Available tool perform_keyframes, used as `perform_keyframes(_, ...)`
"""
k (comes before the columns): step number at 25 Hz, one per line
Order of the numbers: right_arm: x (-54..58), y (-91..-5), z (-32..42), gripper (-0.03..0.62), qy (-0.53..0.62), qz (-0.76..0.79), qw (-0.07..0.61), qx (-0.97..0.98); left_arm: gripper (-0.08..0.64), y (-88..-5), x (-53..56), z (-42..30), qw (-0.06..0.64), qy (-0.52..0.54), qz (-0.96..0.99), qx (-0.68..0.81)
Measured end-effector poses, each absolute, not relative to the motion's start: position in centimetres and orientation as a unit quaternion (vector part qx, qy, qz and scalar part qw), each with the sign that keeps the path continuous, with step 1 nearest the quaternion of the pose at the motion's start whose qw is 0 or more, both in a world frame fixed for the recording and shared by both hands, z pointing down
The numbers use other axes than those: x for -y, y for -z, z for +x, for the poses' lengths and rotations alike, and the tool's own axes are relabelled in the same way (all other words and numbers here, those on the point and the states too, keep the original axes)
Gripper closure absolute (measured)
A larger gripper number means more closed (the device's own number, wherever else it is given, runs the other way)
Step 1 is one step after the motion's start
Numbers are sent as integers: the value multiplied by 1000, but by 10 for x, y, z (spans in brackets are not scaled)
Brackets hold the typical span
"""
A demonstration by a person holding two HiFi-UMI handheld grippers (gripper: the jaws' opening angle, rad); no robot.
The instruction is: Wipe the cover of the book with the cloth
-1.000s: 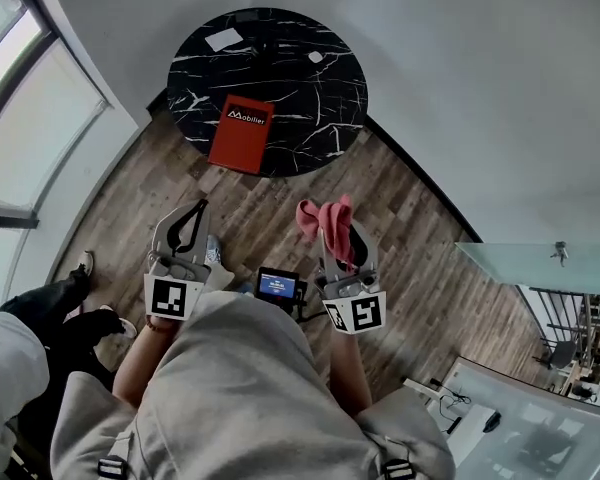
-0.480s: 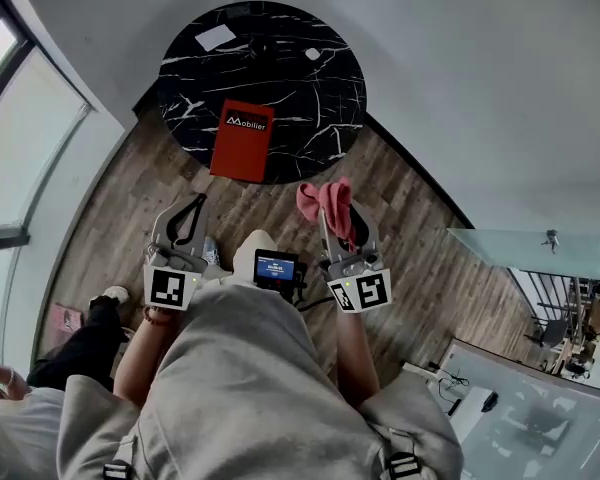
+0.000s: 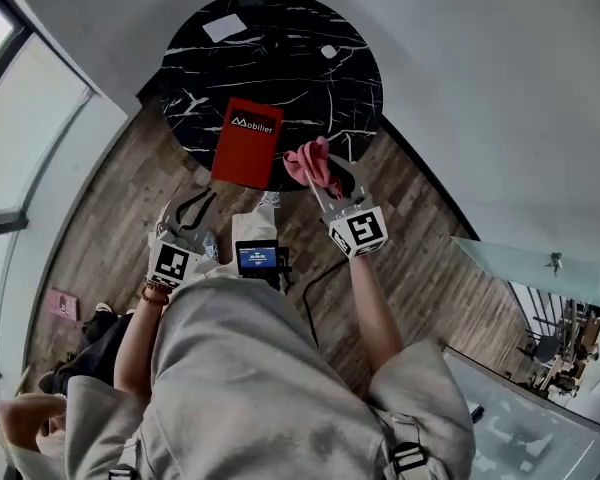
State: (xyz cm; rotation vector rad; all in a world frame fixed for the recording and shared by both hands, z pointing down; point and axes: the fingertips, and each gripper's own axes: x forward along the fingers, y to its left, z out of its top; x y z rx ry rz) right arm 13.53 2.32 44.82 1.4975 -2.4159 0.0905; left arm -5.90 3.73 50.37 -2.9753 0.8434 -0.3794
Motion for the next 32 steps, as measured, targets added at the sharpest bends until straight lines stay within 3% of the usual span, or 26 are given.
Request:
perform_keyframes(4, 37, -505, 150, 442, -49, 477, 211, 852, 469, -558, -26, -44, -23, 178, -953, -245)
perform_keyframes(9, 100, -572, 156, 443, -64, 412, 281, 864, 435, -619, -9, -32, -70, 227, -937, -254)
perform_keyframes(16, 146, -666, 163, 443, -110, 365, 377, 844, 334, -702, -9, -30, -106, 325, -910, -234)
perform_keyframes(24, 153, -732, 165, 442, -167, 329, 464, 805, 321, -733, -1, -28, -122, 376, -887, -239)
perform_keyframes(32, 153, -738, 156, 446, -180, 326, 485, 792, 308, -748, -4, -13, -107, 417, -877, -215)
